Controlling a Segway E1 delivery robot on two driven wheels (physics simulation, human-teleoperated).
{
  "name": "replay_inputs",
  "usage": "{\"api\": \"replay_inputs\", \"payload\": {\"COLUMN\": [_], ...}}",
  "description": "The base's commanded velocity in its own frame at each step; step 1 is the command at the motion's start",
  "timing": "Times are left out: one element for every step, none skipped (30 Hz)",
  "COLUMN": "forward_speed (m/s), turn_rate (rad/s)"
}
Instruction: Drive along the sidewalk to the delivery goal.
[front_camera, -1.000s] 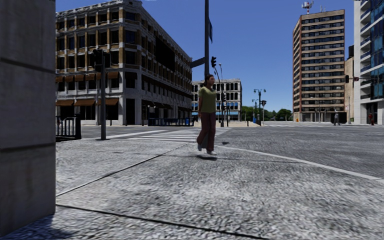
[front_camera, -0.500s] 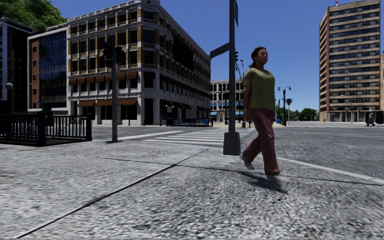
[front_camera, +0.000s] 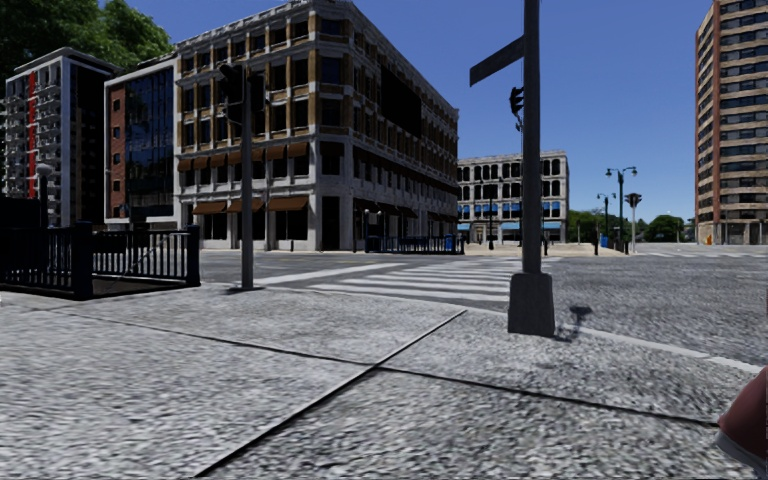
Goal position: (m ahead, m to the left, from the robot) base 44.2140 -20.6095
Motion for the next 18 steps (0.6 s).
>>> {"api": "replay_inputs", "payload": {"forward_speed": [2.00,2.00,2.00,2.00,2.00,2.00,2.00,2.00,2.00,2.00,2.00,2.00,2.00,2.00,2.00,2.00,2.00,2.00], "turn_rate": [0.36,0.36,0.36,0.36,0.36,0.33,0.20,0.20,0.01,0.00,0.00,0.00,0.00,0.00,0.00,0.00,0.00,0.00]}}
